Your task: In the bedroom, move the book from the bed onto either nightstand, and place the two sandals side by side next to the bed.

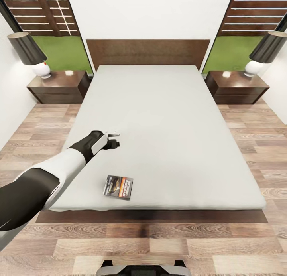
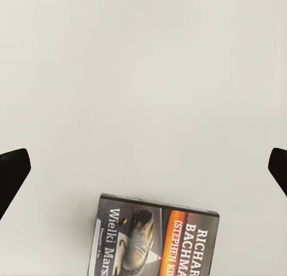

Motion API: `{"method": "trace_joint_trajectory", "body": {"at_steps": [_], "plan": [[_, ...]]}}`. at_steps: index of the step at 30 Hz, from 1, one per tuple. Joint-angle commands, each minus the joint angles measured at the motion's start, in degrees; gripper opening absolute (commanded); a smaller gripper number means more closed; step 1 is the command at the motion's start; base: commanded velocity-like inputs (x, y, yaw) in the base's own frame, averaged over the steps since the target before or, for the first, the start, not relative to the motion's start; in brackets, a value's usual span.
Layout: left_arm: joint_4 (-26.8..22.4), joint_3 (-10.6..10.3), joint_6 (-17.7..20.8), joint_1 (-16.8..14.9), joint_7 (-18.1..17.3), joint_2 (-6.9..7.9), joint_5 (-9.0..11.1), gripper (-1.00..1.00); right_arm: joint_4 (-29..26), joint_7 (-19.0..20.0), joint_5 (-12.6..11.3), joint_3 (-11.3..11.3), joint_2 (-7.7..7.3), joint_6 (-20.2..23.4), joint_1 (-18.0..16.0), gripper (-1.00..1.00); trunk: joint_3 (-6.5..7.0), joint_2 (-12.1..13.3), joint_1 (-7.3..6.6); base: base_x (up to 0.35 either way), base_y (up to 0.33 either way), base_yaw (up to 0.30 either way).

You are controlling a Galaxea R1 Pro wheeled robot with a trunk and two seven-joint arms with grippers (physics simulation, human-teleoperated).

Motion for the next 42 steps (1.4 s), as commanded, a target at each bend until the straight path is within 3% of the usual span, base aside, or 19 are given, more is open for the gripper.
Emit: {"method": "trace_joint_trajectory", "body": {"at_steps": [1,42], "plan": [[-0.1,-0.4,0.0,0.0,0.4,0.02,0.6,1.0,0.2,-0.2,0.6,-0.5,-0.04,0.1,-0.1,1.0,-0.17,-0.1,0.02,0.0,0.0,0.0],[-0.1,-0.7,-1.8,0.7,-0.4,0.04,0.6,1.0,0.2,-0.2,0.6,-0.4,0.17,0.0,0.7,1.0,-4.05,-0.1,0.02,0.0,0.0,0.0]]}}
